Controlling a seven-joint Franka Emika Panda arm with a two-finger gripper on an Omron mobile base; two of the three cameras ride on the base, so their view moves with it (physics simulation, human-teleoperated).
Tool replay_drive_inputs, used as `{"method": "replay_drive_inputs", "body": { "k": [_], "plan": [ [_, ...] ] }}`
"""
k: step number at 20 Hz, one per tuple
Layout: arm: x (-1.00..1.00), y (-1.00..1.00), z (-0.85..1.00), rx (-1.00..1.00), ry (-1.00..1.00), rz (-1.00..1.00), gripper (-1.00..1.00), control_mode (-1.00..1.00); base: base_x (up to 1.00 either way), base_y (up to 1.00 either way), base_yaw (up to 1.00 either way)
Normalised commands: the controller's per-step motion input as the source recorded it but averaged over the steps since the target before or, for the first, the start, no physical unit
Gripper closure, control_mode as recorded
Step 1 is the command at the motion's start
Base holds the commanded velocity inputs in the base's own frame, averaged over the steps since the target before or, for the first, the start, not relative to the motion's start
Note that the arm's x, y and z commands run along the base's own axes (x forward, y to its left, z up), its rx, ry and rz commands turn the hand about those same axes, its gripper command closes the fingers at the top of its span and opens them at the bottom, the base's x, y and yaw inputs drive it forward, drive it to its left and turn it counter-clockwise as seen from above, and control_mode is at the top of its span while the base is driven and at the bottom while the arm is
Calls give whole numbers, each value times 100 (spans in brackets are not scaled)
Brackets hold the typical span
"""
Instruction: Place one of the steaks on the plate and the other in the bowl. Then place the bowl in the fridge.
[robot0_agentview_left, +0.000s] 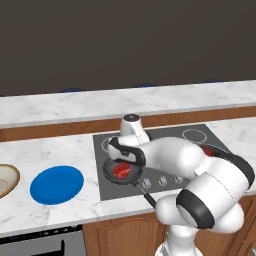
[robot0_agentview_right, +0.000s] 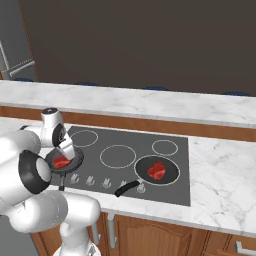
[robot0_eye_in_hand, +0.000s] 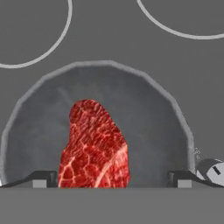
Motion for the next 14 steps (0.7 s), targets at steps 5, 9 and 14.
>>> {"method": "replay_drive_inputs", "body": {
  "k": [5, 9, 14],
  "plan": [
    [20, 5, -18, 0, 0, -5, -100, -100, 0, 0, 0],
    [15, 13, -26, 0, 0, -3, -100, -100, 0, 0, 0],
    [17, 7, -24, 0, 0, -3, -100, -100, 0, 0, 0]
  ]
}}
